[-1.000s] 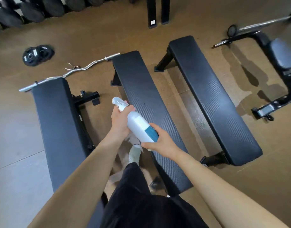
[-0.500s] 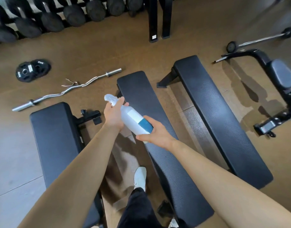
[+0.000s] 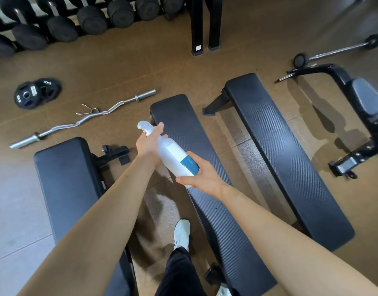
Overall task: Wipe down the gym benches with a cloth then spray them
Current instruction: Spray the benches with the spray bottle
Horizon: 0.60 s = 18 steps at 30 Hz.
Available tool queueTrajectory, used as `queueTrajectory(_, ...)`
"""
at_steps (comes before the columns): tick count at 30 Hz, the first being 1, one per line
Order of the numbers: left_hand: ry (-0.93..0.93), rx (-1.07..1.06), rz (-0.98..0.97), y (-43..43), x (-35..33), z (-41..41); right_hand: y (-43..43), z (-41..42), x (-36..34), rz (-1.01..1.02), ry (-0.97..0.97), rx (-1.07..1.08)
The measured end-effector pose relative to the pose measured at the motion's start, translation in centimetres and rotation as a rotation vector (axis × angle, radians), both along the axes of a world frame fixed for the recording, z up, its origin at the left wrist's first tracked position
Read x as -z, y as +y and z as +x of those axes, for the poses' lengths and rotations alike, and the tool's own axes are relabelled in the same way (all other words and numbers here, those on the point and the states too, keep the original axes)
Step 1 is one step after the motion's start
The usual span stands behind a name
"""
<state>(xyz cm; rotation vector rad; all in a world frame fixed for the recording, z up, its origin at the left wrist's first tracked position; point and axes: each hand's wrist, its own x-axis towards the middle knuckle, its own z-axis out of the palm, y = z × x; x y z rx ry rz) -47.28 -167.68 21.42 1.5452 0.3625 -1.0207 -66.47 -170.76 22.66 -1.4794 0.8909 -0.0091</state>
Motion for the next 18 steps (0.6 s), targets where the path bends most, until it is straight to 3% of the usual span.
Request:
queueTrajectory(5,0.032,-0.006,0.108,0.5,0.4,-2.9,0.5,-3.3,0.1,0.035,0.023,-0.019)
queueTrajectory(10,-0.019,0.002,-0.017,2.5,1.5,-7.2,2.2,-7.4,0.2,0.098,0.003,0.026)
queueTrajectory(15,0.075,-0.001,0.037,5.8,1.9,-13.3,4.8,-14.0,0.8,0.076,0.016,-0.017)
queueTrajectory(18,0.016,-0.002,-0.001,8.1,2.3,-18.7,6.4,-19.0,0.8,0.116,0.020,-0.034)
